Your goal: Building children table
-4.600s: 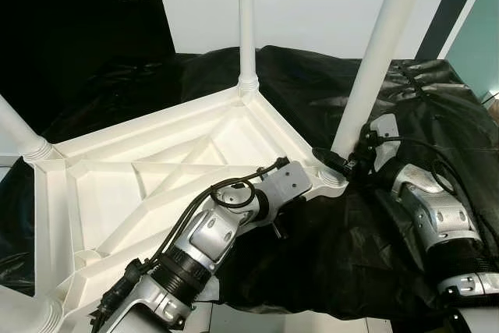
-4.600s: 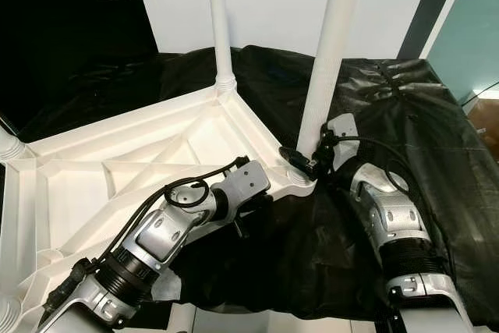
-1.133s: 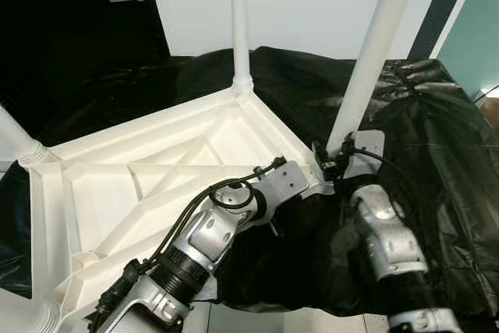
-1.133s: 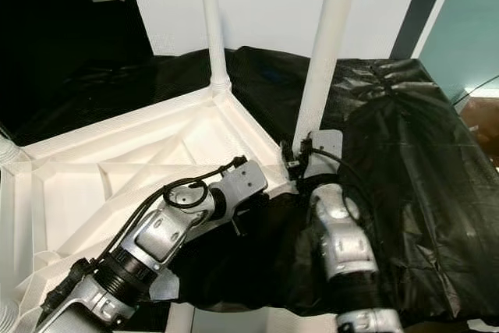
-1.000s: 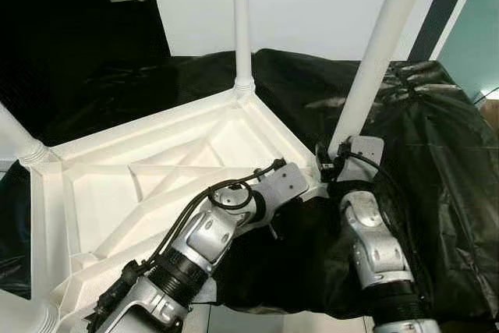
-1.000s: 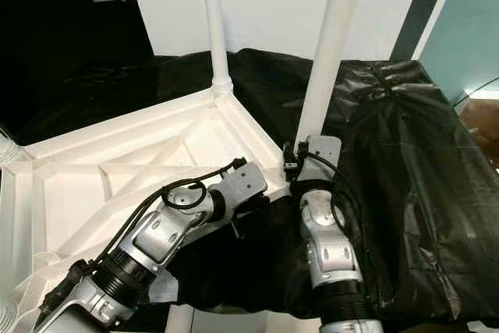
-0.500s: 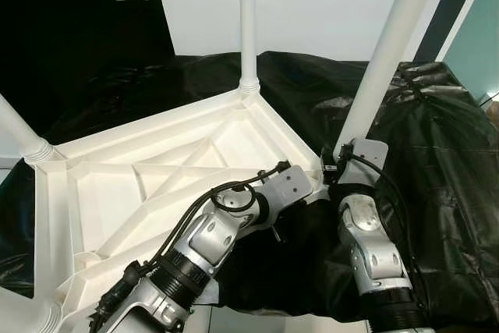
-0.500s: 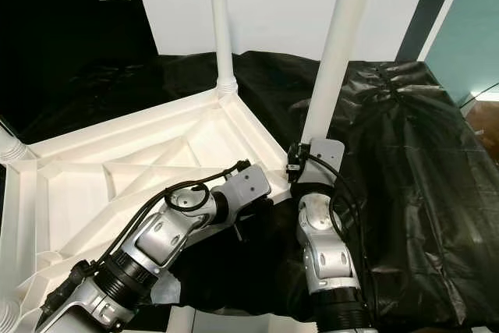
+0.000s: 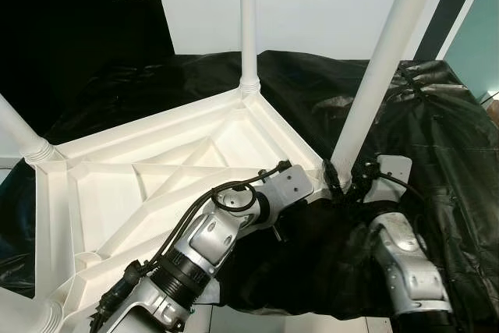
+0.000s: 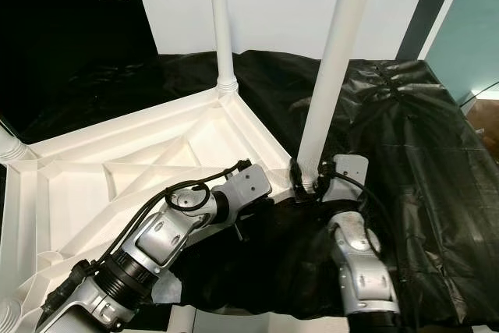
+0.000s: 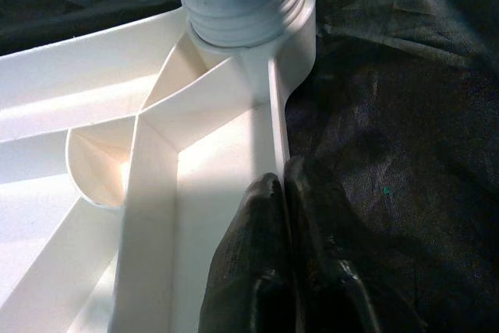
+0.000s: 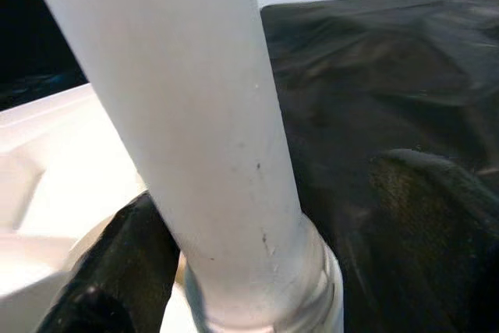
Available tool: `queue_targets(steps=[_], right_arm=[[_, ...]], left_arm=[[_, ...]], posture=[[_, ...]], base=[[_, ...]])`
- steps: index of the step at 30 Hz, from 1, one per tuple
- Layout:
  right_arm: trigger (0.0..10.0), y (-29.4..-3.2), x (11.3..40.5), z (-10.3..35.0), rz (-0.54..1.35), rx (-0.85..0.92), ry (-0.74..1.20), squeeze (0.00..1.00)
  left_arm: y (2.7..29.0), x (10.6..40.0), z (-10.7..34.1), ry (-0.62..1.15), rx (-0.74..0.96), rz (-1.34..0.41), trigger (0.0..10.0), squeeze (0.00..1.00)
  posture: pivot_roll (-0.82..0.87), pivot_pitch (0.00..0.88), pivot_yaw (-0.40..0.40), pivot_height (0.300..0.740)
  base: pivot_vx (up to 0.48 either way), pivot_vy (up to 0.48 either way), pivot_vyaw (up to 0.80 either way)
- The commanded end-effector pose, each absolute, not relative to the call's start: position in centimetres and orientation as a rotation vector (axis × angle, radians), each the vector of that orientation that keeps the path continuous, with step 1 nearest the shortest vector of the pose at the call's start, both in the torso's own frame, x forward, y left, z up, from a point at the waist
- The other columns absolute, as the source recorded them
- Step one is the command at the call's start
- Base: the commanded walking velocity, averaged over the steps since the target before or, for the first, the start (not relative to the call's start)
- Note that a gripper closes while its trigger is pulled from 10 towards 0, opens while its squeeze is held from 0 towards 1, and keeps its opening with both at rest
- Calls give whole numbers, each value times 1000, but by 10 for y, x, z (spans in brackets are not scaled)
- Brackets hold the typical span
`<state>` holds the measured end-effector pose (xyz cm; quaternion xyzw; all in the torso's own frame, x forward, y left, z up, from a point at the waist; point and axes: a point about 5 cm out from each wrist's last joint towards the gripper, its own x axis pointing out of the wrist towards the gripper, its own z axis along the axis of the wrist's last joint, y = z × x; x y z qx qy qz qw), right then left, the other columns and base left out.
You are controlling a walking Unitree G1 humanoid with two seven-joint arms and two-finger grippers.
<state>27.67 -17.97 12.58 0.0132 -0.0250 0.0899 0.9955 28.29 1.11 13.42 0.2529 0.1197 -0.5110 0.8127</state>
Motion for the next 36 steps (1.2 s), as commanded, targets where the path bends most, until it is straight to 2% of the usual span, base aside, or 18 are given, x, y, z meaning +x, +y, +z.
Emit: queue_targets(steps=[1,6,13,14,15,16,17,25,33,34,35,36], right_arm=[[10000,-186,282,127,271,39,-45,0],[10000,-188,296,135,449,-15,-23,0],[10000,-175,318,147,682,-118,5,0],[9216,-172,320,147,709,-141,10,0],[1255,-171,323,147,733,-157,14,0],[1255,-171,324,147,747,-166,16,0],[0,-171,325,146,762,-172,29,0],[0,-177,321,135,825,-194,98,0],[0,-190,322,136,715,-198,101,0],[3725,-193,325,136,638,-215,106,0],[3725,-195,327,136,587,-228,109,0],[10000,-192,327,136,522,-204,102,0]], left_arm=[[13,286,135,240,562,-1066,10000,0],[13,287,136,237,563,-1061,10000,0],[14,291,138,229,564,-1040,10000,0],[14,292,139,228,563,-1036,10000,0],[15,292,139,228,562,-1031,10000,0],[15,293,139,227,562,-1028,10000,0],[16,293,140,227,562,-1024,10000,0],[21,295,140,232,554,-996,10000,0],[20,295,141,233,548,-1002,10000,0],[20,295,141,232,548,-1004,10000,0],[20,295,142,232,549,-1005,10000,0],[20,294,141,232,549,-1007,10000,0]], posture=[[-86,0,9,740],[-81,0,5,740],[-62,0,-7,740],[-58,0,-9,740],[-54,0,-14,740],[-52,0,-16,740],[-50,0,-18,740],[-44,0,-27,740],[-63,0,-13,740],[-64,0,-10,740],[-64,0,-10,740],[-66,0,-7,740]], base=[[0,0,0],[0,0,0],[0,0,0],[0,0,0],[0,0,0],[0,0,0],[0,0,0],[0,0,0],[0,0,0],[0,0,0],[0,0,0],[0,0,0]])
